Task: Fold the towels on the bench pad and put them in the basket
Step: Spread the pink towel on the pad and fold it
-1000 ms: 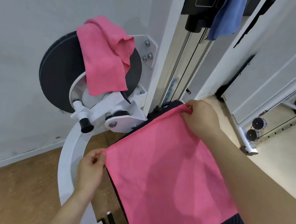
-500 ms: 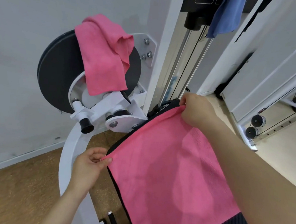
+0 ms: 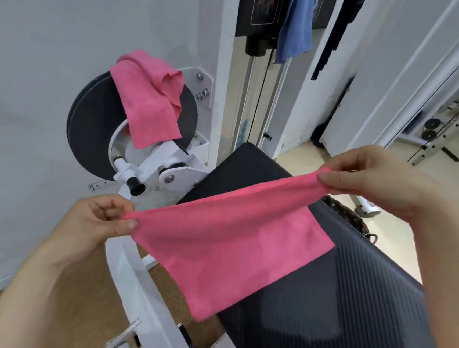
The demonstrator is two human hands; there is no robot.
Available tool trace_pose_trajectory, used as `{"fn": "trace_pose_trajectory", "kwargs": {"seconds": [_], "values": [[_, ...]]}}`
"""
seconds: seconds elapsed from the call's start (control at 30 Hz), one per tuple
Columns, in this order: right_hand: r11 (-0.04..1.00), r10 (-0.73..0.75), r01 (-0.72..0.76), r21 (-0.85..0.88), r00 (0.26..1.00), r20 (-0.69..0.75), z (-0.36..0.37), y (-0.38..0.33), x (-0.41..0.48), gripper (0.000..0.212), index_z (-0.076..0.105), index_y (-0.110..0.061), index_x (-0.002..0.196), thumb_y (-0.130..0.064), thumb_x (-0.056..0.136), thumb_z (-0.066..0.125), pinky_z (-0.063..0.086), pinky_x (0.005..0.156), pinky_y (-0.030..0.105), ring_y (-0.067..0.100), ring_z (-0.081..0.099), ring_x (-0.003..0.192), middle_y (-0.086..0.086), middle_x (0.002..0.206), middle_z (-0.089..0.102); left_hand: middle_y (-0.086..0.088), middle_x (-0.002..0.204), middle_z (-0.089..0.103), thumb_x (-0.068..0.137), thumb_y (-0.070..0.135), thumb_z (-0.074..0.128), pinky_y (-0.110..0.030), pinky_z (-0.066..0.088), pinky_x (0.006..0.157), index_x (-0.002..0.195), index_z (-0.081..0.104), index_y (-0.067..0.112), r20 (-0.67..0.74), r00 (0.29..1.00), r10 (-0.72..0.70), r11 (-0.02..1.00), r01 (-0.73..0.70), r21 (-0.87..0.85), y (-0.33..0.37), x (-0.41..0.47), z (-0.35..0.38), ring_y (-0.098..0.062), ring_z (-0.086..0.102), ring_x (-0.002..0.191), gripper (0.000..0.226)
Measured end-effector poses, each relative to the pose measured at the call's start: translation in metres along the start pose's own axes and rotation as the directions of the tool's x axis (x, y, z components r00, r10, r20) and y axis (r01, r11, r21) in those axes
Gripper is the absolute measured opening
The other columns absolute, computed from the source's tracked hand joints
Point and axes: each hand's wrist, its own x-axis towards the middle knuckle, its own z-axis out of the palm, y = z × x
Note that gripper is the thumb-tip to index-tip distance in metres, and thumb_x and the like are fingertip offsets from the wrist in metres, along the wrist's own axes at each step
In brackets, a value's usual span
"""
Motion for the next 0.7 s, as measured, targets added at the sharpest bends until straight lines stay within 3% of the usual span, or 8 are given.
{"fn": "trace_pose_trajectory", "kwargs": {"seconds": [0.13,0.2,0.3,0.37,0.47,0.53,0.6,0.7], "values": [[0.978,-0.056,0.056,0.201,0.998,-0.005,-0.003,0.011,-0.058,0.02,0.072,-0.002,0.079,-0.019,0.069,0.075,0.044,0.047,0.012,0.007,0.053,0.052,0.003,0.061,0.063,-0.002,0.068,0.069,0.072,0.016,0.075,-0.019,0.055,0.066,0.075,0.076,0.016,-0.008,0.995,0.099,0.973,-0.098,-0.21,0.039,-0.016,0.006,-0.011,0.063,0.061,0.003],[0.941,-0.081,0.064,0.333,0.996,0.038,0.002,0.023,-0.08,0.028,0.074,-0.004,0.079,-0.023,0.061,0.085,0.044,0.047,0.013,0.009,0.053,0.053,0.005,0.062,0.064,0.002,0.072,0.071,0.067,0.024,0.079,-0.02,0.055,0.068,0.08,0.077,0.019,-0.064,0.992,0.112,0.969,-0.124,-0.213,0.055,-0.015,0.016,-0.008,0.063,0.063,0.014],[0.877,-0.093,0.059,0.476,0.994,0.048,0.013,0.049,-0.109,0.051,0.074,-0.008,0.079,-0.04,0.044,0.094,0.048,0.054,0.018,0.013,0.059,0.061,0.008,0.07,0.066,0.006,0.065,0.067,0.086,0.005,0.061,-0.019,0.052,0.057,0.079,0.078,0.022,-0.131,0.986,0.1,0.985,-0.117,-0.127,0.076,-0.001,0.038,-0.005,0.057,0.058,0.025],[0.836,-0.072,0.029,0.548,0.996,0.058,0.021,0.068,-0.127,0.054,0.073,-0.009,0.082,-0.041,0.044,0.095,0.043,0.054,0.021,0.016,0.054,0.064,0.01,0.072,0.063,0.008,0.065,0.067,0.088,0.0,0.06,-0.02,0.05,0.054,0.078,0.078,0.022,-0.151,0.982,0.115,0.992,-0.122,-0.033,0.084,0.013,0.054,-0.005,0.057,0.058,0.03],[0.787,-0.002,-0.04,0.615,0.998,0.068,0.03,0.087,-0.147,0.059,0.074,-0.005,0.096,-0.036,0.05,0.093,0.033,0.052,0.021,0.015,0.047,0.063,0.011,0.075,0.06,0.006,0.07,0.072,0.084,0.003,0.067,-0.018,0.052,0.064,0.083,0.076,0.02,-0.122,0.985,0.124,0.992,-0.121,0.031,0.09,0.037,0.081,-0.005,0.064,0.067,0.02],[0.802,0.114,-0.111,0.586,0.993,0.033,0.033,0.099,-0.152,0.044,0.076,-0.008,0.097,-0.03,0.061,0.088,0.036,0.049,0.018,0.011,0.048,0.06,0.009,0.076,0.064,0.006,0.071,0.072,0.084,0.006,0.069,-0.017,0.052,0.064,0.088,0.073,0.02,-0.092,0.988,0.124,0.986,-0.113,0.12,0.082,0.061,0.105,-0.003,0.065,0.067,0.015],[0.884,0.266,-0.189,0.428,0.956,-0.127,0.034,0.112,-0.147,0.011,0.078,-0.019,0.087,-0.017,0.077,0.076,0.041,0.056,0.022,0.01,0.054,0.062,0.003,0.076,0.07,0.002,0.073,0.07,0.083,0.007,0.072,-0.017,0.051,0.062,0.086,0.072,0.02,-0.051,0.993,0.103,0.969,-0.089,0.23,0.063,0.086,0.133,-0.003,0.063,0.065,0.013],[0.936,0.333,-0.344,0.067,0.813,-0.478,0.035,0.139,-0.131,0.016,0.075,-0.024,0.07,-0.014,0.082,0.071,0.048,0.065,0.029,0.01,0.063,0.068,-0.007,0.068,0.07,0.0,0.074,0.067,0.079,0.006,0.076,-0.024,0.051,0.077,0.081,0.073,0.02,-0.01,0.999,0.036,0.942,-0.031,0.334,0.018,0.119,0.174,-0.007,0.061,0.069,0.014]]}}
